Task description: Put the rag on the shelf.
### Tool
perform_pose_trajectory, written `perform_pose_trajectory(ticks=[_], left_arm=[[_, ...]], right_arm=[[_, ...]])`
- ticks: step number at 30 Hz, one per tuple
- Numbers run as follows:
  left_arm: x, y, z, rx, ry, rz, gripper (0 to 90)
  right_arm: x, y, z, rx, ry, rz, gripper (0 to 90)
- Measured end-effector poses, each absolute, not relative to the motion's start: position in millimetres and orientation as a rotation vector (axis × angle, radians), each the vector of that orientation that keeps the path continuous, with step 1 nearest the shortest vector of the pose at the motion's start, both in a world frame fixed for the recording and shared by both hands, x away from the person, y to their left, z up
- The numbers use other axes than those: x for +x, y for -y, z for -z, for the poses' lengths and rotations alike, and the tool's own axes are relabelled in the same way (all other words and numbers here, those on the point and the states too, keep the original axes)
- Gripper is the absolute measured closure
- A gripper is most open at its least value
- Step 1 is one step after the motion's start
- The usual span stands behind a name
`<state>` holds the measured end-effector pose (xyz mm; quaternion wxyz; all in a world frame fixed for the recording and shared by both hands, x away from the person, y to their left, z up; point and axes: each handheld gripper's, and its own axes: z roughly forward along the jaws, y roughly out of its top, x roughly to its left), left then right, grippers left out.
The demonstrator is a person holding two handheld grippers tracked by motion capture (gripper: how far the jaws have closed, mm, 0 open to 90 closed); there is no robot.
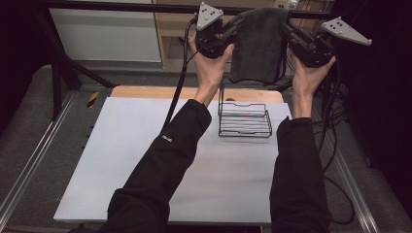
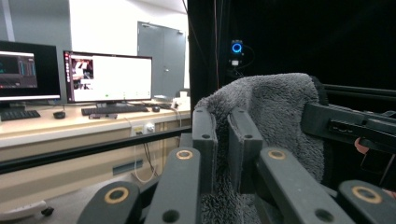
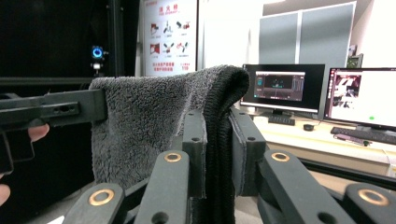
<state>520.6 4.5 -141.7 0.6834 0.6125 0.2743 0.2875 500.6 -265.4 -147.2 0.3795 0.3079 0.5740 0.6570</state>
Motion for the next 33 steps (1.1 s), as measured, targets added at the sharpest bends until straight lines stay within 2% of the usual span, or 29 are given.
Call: perform_pose_trajectory(ticks=[17, 33], left_arm=[[511, -13, 184, 1.491, -0.556, -0.592, 81.9], [494, -20, 195, 1.538, -0.531, -0.573, 82.0]], right_arm=[[487, 276, 196, 0.860, -1.570, -1.649, 78.1], [469, 273, 210, 0.827, -1.624, -1.568, 77.9]])
